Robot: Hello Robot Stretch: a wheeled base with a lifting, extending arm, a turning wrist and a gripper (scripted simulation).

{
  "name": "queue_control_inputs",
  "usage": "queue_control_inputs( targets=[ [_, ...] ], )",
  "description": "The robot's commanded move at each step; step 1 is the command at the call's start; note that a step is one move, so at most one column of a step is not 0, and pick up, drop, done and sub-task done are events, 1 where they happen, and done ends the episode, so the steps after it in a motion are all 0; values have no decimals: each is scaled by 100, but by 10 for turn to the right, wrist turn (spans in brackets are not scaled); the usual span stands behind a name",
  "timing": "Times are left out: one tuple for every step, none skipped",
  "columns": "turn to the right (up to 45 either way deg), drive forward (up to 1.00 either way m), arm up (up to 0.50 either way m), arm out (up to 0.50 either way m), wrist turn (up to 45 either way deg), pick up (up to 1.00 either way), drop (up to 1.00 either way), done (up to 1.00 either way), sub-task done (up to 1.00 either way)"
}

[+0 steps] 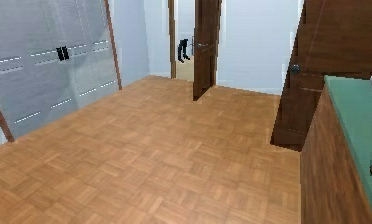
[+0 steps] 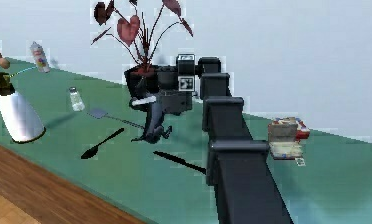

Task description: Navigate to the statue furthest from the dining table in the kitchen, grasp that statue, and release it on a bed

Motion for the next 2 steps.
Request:
queue_control_inputs(
  targets=[
    [0, 0, -12, 0, 0, 0, 0, 0, 0],
    [0, 0, 0, 0, 0, 100, 0, 0, 0]
  ],
)
